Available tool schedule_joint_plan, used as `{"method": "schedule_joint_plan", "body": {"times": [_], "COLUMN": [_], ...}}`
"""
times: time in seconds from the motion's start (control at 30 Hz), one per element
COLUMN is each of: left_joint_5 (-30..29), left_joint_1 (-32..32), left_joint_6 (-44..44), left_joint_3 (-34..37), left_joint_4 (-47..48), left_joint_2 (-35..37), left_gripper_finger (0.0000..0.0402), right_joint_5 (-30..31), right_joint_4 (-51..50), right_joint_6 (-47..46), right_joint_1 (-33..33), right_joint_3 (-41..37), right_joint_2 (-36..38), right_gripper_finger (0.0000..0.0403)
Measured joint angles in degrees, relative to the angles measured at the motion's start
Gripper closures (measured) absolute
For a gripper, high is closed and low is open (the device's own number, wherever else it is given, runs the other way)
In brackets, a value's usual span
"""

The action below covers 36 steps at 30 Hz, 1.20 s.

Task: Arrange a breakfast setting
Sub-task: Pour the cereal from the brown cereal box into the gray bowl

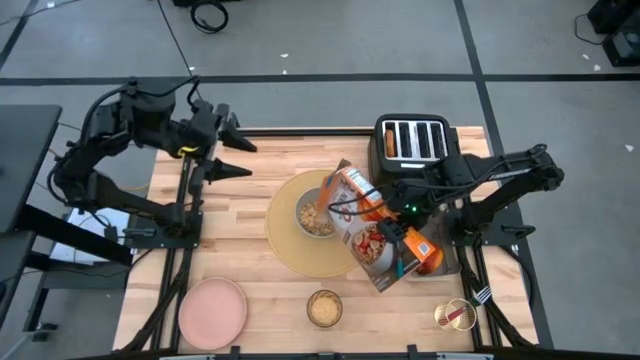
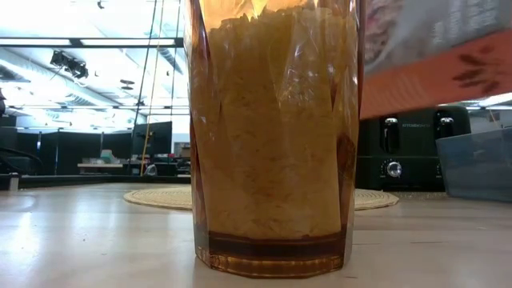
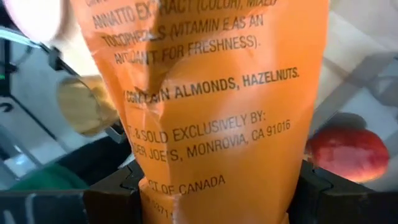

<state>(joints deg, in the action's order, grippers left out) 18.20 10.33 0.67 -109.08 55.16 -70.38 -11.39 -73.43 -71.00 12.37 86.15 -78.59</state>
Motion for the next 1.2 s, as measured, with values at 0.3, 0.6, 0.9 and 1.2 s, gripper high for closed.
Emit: {"method": "schedule_joint_plan", "body": {"times": [0.3,0.6,0.9,1.2], "left_joint_5": [0.01,0.04,0.04,0.07], "left_joint_1": [-1.6,-1.6,-1.58,-1.56], "left_joint_6": [0.04,0.11,0.7,0.64], "left_joint_3": [0.01,0.01,0.01,0.01], "left_joint_4": [-1.7,-1.71,-1.68,-1.23], "left_joint_2": [-0.14,-0.12,-0.12,-0.14], "left_gripper_finger": [0.0148,0.0148,0.0148,0.0148], "right_joint_5": [-1.61,-1.81,-3.2,-3.73], "right_joint_4": [0.99,1.22,0.23,0.39], "right_joint_6": [2.05,1.39,0.93,0.13], "right_joint_1": [-2.11,-2.83,-2.89,-3.53], "right_joint_3": [-1.12,-2.16,-2.23,-2.21], "right_joint_2": [-0.02,-0.04,-0.04,-0.04], "right_gripper_finger": [0.0171,0.0171,0.0171,0.0171]}}
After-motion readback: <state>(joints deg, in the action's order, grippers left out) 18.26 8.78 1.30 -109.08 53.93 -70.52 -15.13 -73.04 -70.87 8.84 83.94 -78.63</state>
